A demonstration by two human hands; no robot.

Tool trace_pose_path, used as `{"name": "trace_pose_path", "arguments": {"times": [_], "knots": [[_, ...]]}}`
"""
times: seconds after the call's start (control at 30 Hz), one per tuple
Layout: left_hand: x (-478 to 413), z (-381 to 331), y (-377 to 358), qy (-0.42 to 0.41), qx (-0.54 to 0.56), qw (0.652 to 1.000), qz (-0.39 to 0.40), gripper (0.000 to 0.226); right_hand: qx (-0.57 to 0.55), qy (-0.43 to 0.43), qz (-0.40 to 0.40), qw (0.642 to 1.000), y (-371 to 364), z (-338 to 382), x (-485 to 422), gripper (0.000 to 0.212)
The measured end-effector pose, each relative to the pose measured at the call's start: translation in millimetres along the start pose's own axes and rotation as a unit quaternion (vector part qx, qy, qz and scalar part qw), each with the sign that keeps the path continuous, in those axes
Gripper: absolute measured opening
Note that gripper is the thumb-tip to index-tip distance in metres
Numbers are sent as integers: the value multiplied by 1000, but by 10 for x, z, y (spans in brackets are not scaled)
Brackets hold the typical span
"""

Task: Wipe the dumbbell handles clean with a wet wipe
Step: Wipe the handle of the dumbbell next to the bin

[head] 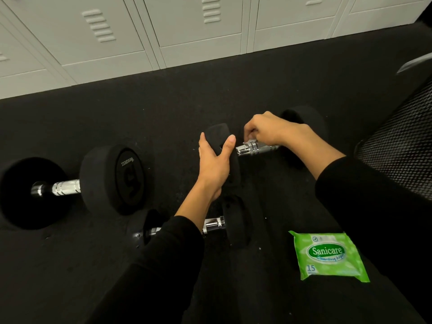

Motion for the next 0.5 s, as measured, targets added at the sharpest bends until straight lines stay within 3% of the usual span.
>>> {"name": "trace_pose_path", "arguments": {"times": [0.13, 0.27, 0.33, 0.5], "knots": [[5, -1, 5, 6, 3, 1000, -1, 110, 8, 2, 2, 1000, -59, 80, -63, 23], [-23, 2, 18, -2, -8, 1000, -3, 99, -14, 38, -5, 999, -85, 225, -69, 35], [-20, -3, 15, -2, -13, 1000, -5, 97, -13, 48, -1, 999, -40, 185, -28, 28], [3, -8, 8, 5, -5, 1000, -3, 106, -15, 13, -5, 1000, -25, 2, 22, 24]]}}
Point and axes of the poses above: each hand's wrist, its own x-axis away from the middle knuckle, its own y-axis out of the back of the hand, z = x × y, the point moved 4 cm from there along -x, towards the middle knuckle, and after that the axes turned 13 degrees about x, right-handed, at the moved point
